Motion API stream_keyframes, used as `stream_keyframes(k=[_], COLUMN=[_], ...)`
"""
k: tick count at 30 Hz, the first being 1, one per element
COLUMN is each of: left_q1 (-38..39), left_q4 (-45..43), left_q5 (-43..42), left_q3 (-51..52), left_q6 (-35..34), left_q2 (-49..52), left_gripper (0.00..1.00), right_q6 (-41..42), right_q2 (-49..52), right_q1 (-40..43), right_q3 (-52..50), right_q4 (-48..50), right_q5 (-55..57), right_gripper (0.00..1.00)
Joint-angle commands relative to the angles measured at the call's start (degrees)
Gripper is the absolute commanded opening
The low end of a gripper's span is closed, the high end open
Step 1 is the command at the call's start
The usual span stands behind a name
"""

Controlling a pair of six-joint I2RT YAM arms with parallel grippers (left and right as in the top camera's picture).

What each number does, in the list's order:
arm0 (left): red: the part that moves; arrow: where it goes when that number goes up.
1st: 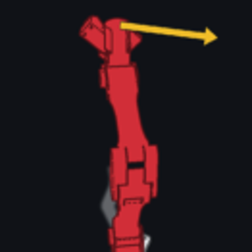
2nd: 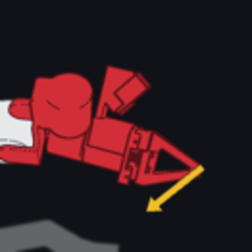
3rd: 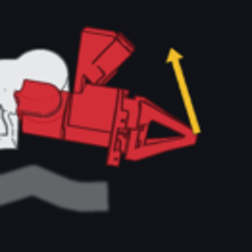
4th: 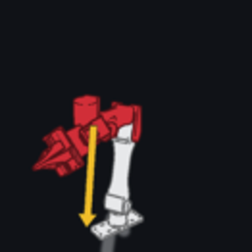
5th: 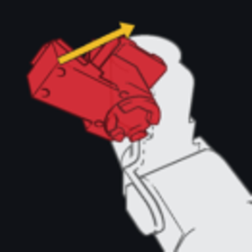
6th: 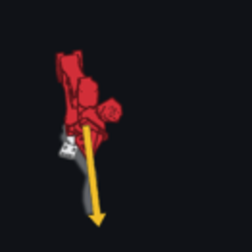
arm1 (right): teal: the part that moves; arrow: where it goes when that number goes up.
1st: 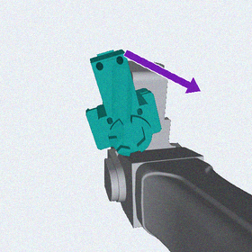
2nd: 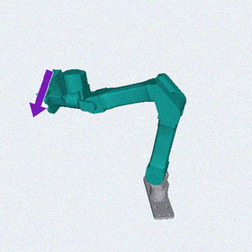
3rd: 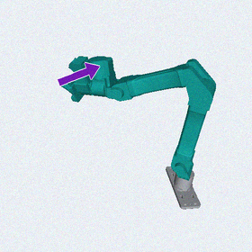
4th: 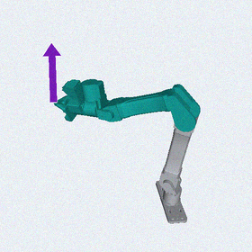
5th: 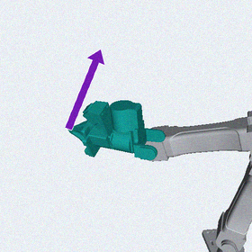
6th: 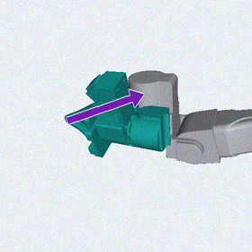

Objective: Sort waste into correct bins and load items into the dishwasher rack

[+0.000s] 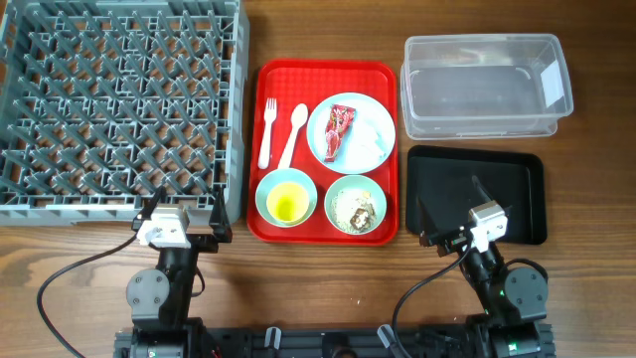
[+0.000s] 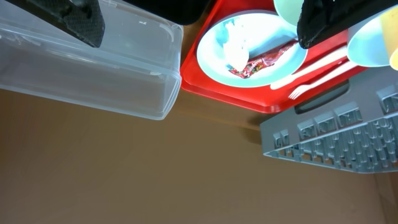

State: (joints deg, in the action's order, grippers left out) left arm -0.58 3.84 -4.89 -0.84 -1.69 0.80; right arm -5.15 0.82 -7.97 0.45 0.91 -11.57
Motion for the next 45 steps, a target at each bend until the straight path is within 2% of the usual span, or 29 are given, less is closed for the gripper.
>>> stream_keyframes(k=[1, 4, 7, 11, 13, 15, 20, 23, 29, 37, 41, 45], left_q1=[0.2, 0.2, 0.2, 0.2, 0.2, 0.2, 0.2, 0.2, 0.2, 0.2, 0.2, 0.2], left_q4=[-0.1, -0.6, -1.8, -7.1, -11.0, -12.7, -12.4, -11.3, 7.1, 43.7, 51.4, 54.4], left_q5=[-2.3, -7.4, -16.0, -28.7, -29.1, -29.0, -28.5, -28.5, -28.8, -28.9, -29.3, -32.1], left_q3=[0.5, 0.5, 0.5, 0.5, 0.3, -0.5, -4.2, -8.9, -31.1, -67.5, -75.6, -76.2], left_q6=[-0.5, -0.5, -0.5, -0.6, -3.7, -5.7, -10.5, -12.6, -13.1, -10.4, -11.1, -14.2], left_q2=[-0.4, -0.4, -0.4, -0.4, -0.4, -0.4, 1.5, 5.8, 24.9, 55.0, 62.2, 65.1], left_gripper=[1.0, 1.0, 1.0, 1.0, 1.0, 1.0, 1.0, 1.0, 1.0, 1.0, 1.0, 1.0], right_q6=[0.9, 1.7, 6.8, 23.1, 32.2, 37.3, 37.7, 34.0, 28.9, 21.1, 20.3, 22.0], right_q2=[-0.4, -0.4, -0.4, -0.4, -0.4, -0.4, -0.3, 1.1, 12.9, 40.8, 53.4, 60.9], right_q1=[0.3, 0.3, 0.3, 0.3, 0.3, 0.3, 0.3, 0.3, 0.3, 0.3, 0.3, 0.3], right_q3=[-0.2, -0.2, -0.2, -0.2, 0.0, 0.6, 3.9, 7.4, 24.5, 59.1, 73.1, 76.8], right_q4=[0.1, 0.1, 0.2, 2.8, 4.5, 5.7, 7.6, 6.8, -10.1, -43.5, -55.6, -53.9], right_q5=[-0.9, -1.0, -1.2, -5.1, -5.4, -5.4, -5.7, -8.9, -10.8, -11.6, -13.9, -25.1], right_gripper=[1.0, 1.0, 1.0, 1.0, 1.0, 1.0, 1.0, 1.0, 1.0, 1.0, 1.0, 1.0])
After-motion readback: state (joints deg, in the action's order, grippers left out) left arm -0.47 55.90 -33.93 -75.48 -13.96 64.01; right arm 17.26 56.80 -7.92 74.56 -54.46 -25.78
